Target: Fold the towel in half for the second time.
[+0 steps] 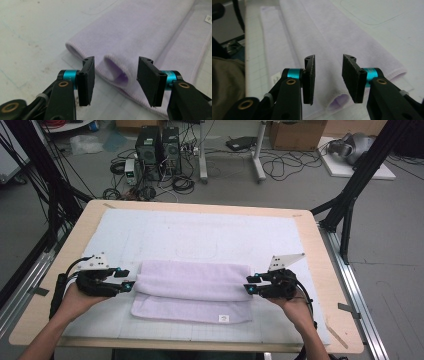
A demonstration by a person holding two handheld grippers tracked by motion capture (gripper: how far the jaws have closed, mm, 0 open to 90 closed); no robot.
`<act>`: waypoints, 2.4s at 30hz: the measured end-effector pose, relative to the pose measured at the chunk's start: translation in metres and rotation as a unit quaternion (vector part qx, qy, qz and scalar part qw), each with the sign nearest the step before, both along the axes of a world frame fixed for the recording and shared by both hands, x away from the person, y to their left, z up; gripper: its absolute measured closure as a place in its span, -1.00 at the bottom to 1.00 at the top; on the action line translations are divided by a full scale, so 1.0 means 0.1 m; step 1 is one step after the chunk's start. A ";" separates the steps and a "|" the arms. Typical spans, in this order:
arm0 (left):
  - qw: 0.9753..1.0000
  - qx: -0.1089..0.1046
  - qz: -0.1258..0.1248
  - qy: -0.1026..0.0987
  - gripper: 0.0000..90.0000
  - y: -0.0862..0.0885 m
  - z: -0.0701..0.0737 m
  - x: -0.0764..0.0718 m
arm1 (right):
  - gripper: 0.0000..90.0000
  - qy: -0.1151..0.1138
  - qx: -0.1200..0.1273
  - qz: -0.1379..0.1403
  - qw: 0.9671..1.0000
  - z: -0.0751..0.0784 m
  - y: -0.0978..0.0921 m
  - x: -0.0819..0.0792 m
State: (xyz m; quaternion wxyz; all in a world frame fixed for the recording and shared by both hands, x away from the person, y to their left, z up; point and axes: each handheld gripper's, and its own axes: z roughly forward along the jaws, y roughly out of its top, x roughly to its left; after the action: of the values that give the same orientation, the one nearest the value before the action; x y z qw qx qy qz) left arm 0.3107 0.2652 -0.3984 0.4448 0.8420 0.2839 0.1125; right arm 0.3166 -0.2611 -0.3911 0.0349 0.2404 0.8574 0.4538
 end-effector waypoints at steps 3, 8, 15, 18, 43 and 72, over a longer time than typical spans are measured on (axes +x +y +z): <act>1.000 -0.002 -0.009 0.004 0.11 -0.12 -0.02 0.07 | 0.37 0.005 -0.008 -0.001 1.000 -0.06 0.04 0.06; 0.999 0.013 -0.026 0.030 0.23 -0.27 -0.14 0.14 | 0.27 0.037 -0.019 0.006 0.999 -0.22 0.10 0.11; 0.999 0.013 -0.047 0.022 0.69 -0.20 -0.15 -0.04 | 0.48 0.057 -0.023 0.035 0.998 -0.25 0.13 0.01; 0.998 0.009 -0.055 0.024 0.61 -0.13 -0.14 -0.21 | 0.50 0.062 -0.016 0.044 0.997 -0.24 0.11 -0.10; 0.996 0.067 -0.056 0.008 0.81 -0.26 -0.34 -0.38 | 0.72 0.017 -0.076 0.032 0.996 -0.45 0.17 -0.39; 0.999 0.025 -0.033 -0.020 0.27 -0.10 -0.05 -0.47 | 0.36 -0.006 -0.011 0.012 1.000 -0.12 0.01 -0.32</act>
State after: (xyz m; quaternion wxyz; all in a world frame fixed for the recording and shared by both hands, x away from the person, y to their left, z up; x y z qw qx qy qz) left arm 0.2638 0.2552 -0.4035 0.4322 0.8595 0.2442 0.1217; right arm 0.2844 -0.2604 -0.4030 0.0373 0.2274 0.8647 0.4464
